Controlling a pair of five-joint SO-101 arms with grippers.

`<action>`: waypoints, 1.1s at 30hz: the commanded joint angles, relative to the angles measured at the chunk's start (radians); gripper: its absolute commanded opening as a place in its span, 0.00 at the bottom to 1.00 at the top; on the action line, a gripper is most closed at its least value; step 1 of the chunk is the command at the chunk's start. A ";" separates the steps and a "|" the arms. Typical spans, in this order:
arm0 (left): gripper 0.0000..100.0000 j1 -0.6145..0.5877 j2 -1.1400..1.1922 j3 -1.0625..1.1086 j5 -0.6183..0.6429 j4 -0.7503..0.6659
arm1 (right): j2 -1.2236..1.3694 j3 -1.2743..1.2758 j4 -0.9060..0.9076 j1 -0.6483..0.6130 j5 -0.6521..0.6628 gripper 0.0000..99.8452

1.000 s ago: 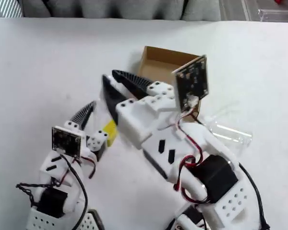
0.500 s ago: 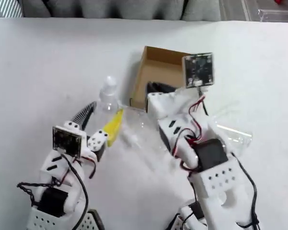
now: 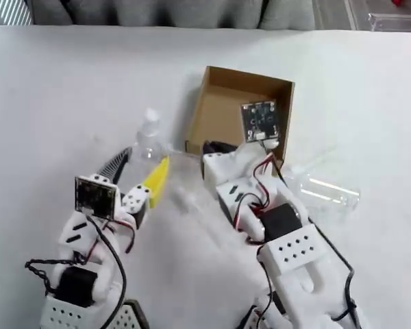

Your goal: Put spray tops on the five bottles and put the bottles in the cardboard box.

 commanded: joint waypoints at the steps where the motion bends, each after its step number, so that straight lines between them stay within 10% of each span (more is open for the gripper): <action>1: 0.17 -0.010 -0.008 -0.011 -0.002 -0.032 | -0.008 0.060 -0.031 -0.004 0.003 0.02; 33: 0.17 0.015 -0.008 -0.015 -0.002 0.006 | -0.079 0.028 -0.237 -0.185 0.014 0.02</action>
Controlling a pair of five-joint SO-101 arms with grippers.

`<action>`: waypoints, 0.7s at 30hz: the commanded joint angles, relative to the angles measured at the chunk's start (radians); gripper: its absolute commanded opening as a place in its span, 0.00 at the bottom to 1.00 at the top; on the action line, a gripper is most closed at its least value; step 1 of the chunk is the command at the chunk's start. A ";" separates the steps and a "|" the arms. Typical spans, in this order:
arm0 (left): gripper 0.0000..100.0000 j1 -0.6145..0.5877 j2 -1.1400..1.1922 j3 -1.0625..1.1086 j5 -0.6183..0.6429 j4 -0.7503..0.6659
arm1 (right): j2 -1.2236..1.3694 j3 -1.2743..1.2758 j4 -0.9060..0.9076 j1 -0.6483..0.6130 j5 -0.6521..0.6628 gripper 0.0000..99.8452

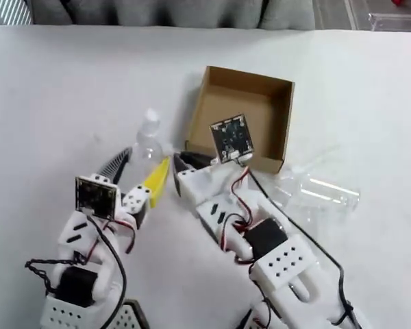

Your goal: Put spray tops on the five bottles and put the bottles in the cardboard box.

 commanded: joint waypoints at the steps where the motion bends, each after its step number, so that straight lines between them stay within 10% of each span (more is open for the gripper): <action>1: 0.17 0.010 -0.008 -0.015 -0.002 0.006 | -0.021 -0.080 -0.105 -0.002 0.015 0.02; 21: 0.17 0.010 -0.008 -0.008 -0.005 -0.003 | 0.308 -0.402 -0.113 0.019 0.138 0.02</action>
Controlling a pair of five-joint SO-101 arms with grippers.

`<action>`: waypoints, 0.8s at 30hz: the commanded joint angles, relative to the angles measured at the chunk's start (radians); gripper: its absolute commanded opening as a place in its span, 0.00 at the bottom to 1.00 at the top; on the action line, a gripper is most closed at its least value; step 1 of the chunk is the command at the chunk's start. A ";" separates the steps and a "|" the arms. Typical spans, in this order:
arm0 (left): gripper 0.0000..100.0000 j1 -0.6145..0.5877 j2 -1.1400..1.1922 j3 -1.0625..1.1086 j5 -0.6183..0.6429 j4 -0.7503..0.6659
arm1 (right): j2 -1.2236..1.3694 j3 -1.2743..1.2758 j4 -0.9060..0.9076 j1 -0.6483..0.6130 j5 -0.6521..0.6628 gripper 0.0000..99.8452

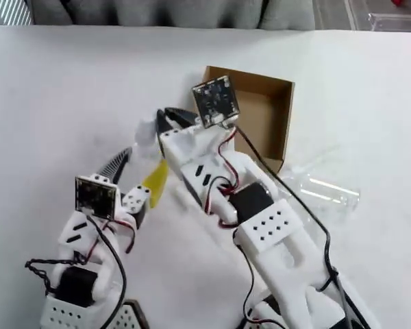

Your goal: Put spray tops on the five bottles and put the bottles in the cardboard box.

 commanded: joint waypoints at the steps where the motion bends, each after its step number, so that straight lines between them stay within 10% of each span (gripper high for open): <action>1: 0.17 0.012 -0.008 -0.008 -0.006 -0.003 | 0.001 -0.057 -0.016 0.022 0.020 0.02; 12: 0.17 0.004 -0.008 -0.008 -0.005 -0.003 | 0.048 -0.129 0.157 0.398 0.293 0.02; 24: 0.17 0.001 -0.008 0.003 -0.008 -0.003 | 0.575 -0.549 0.506 0.573 0.264 0.18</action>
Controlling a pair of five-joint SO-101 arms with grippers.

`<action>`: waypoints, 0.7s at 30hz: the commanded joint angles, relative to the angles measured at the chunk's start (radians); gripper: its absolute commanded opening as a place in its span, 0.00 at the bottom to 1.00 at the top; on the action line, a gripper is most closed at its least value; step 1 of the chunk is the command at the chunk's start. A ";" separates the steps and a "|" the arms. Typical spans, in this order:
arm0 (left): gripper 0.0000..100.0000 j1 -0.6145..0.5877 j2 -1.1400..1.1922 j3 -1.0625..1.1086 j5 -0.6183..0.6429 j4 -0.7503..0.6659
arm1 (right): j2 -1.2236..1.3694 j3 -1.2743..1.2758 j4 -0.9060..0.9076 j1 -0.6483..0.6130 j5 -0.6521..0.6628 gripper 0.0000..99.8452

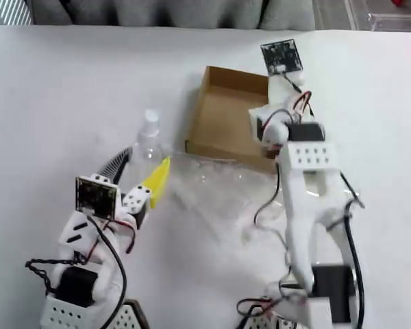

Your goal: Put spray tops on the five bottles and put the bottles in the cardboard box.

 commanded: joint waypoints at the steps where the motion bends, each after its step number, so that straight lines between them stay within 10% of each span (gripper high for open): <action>1: 0.17 -0.002 -0.008 0.014 -0.009 -0.005 | 0.153 -0.193 0.042 0.058 -0.038 0.18; 21: 0.17 -0.041 -0.008 0.068 -0.011 -0.081 | 0.725 -0.557 0.038 0.059 -0.031 0.04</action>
